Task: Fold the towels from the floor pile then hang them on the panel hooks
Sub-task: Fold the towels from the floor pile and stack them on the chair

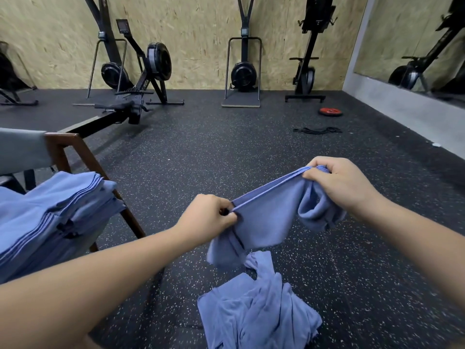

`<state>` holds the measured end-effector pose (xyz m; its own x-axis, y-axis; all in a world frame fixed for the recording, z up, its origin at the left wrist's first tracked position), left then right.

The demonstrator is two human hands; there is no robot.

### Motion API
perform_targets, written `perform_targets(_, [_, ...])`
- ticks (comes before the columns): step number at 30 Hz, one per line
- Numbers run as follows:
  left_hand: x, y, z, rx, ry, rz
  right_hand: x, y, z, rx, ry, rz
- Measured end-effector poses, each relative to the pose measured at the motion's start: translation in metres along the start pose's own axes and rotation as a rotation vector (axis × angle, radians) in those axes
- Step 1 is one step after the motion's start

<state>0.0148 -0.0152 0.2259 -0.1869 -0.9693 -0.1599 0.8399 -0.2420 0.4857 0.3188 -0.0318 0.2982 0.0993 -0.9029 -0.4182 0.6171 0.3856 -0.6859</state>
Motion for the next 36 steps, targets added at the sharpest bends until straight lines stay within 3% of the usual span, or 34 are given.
perform_targets(7, [-0.018, -0.039, 0.026, -0.1, 0.018, 0.121, -0.002, 0.058, 0.008, 0.141, -0.021, -0.113])
perform_targets(15, [-0.02, -0.065, 0.034, -0.192, -0.025, 0.062, 0.002, 0.089, 0.009, 0.191, -0.065, -0.214])
perform_targets(22, [-0.019, -0.076, 0.045, -0.071, 0.064, 0.091, 0.002, 0.103, 0.007, 0.239, -0.113, -0.253])
perform_targets(27, [-0.016, -0.081, 0.051, 0.028, -0.05, 0.117, 0.002, 0.112, 0.006, 0.227, -0.125, -0.28])
perform_targets(36, [-0.013, -0.089, 0.051, 0.095, -0.064, 0.129, 0.002, 0.121, 0.0, 0.206, -0.167, -0.327])
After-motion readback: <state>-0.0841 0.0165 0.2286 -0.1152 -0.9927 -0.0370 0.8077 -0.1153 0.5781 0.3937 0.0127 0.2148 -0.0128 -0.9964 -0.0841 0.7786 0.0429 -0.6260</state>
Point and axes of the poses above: each hand's wrist, its own x-axis away from the middle knuckle, its own z-axis out of the back of the hand, y = z × x, the point moved 1 cm from there along -x, towards the middle knuckle, and after that the axes turned 10 degrees about z, right-handed, at the moved point
